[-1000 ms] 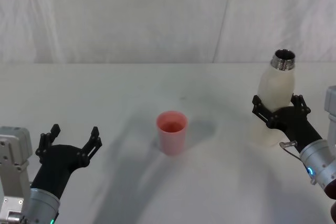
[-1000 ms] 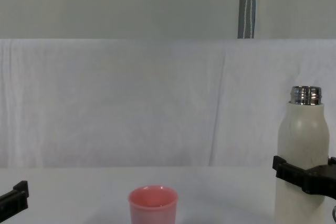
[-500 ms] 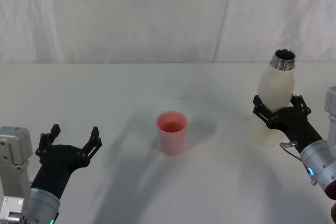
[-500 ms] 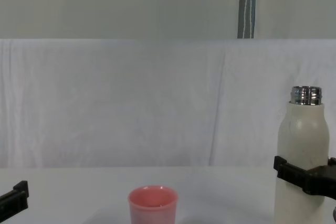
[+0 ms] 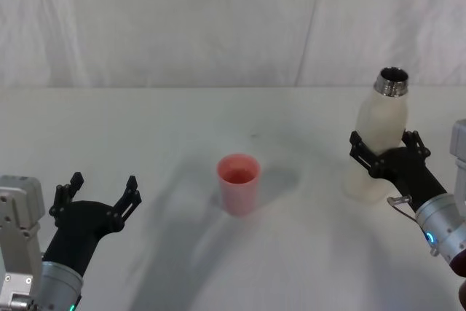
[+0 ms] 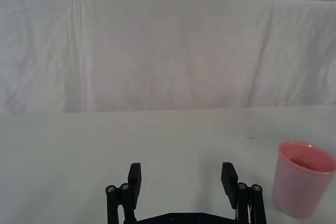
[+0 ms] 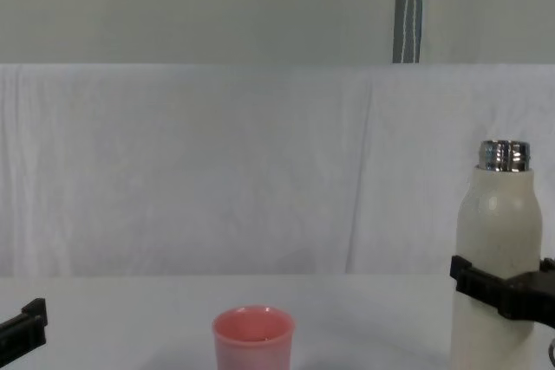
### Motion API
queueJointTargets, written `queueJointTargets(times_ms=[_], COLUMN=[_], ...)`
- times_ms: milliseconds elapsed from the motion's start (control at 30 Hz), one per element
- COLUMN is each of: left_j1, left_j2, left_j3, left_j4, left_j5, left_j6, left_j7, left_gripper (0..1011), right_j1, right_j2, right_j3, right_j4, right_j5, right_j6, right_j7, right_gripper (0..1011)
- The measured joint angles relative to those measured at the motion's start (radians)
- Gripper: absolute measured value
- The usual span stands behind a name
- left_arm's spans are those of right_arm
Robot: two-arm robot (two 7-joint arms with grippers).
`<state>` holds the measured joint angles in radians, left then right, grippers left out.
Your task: Grasp the thermos with one hand and pour water into the cup lid.
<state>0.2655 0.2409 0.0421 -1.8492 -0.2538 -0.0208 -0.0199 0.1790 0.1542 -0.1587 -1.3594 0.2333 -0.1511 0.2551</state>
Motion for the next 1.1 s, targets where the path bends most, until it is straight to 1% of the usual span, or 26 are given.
queueJointTargets(times_ms=[200,500,633,667,733,767,833,867,933,967,1033,1067,1100], left_j1=[0.0,0.0,0.0,0.0,0.0,0.0,0.0,0.0,0.0,0.0,0.0,0.0,0.0], left_j2=[0.0,0.0,0.0,0.0,0.0,0.0,0.0,0.0,0.0,0.0,0.0,0.0,0.0], left_j3=[0.0,0.0,0.0,0.0,0.0,0.0,0.0,0.0,0.0,0.0,0.0,0.0,0.0], left_j4=[0.0,0.0,0.0,0.0,0.0,0.0,0.0,0.0,0.0,0.0,0.0,0.0,0.0], left_j5=[0.0,0.0,0.0,0.0,0.0,0.0,0.0,0.0,0.0,0.0,0.0,0.0,0.0], left_j6=[0.0,0.0,0.0,0.0,0.0,0.0,0.0,0.0,0.0,0.0,0.0,0.0,0.0], left_j7=[0.0,0.0,0.0,0.0,0.0,0.0,0.0,0.0,0.0,0.0,0.0,0.0,0.0], left_gripper=[1001,1001,1001,1001,1001,1001,1001,1001,1001,1001,1001,1001,1001], right_j1=[0.012,0.041,0.054,0.06,0.067,0.075,0.081,0.088,0.095,0.103,0.11,0.116,0.119], right_j2=[0.011,0.047,0.072,0.082,0.093,0.106,0.116,0.127,0.137,0.147,0.156,0.164,0.169], right_j3=[-0.009,-0.033,-0.052,-0.061,-0.07,-0.081,-0.091,-0.103,-0.113,-0.126,-0.14,-0.152,-0.159], right_j4=[-0.013,-0.054,-0.074,-0.08,-0.086,-0.092,-0.097,-0.102,-0.107,-0.112,-0.117,-0.122,-0.124], right_j5=[0.0,-0.04,-0.078,-0.096,-0.116,-0.138,-0.157,-0.183,-0.206,-0.235,-0.264,-0.29,-0.305], right_j6=[-0.014,0.001,0.012,0.016,0.019,0.023,0.025,0.026,0.028,0.029,0.03,0.03,0.03], right_j7=[0.016,0.023,0.028,0.03,0.032,0.033,0.036,0.037,0.038,0.038,0.038,0.038,0.038], right_gripper=[953,953,953,953,953,953,953,953,953,953,953,953,953])
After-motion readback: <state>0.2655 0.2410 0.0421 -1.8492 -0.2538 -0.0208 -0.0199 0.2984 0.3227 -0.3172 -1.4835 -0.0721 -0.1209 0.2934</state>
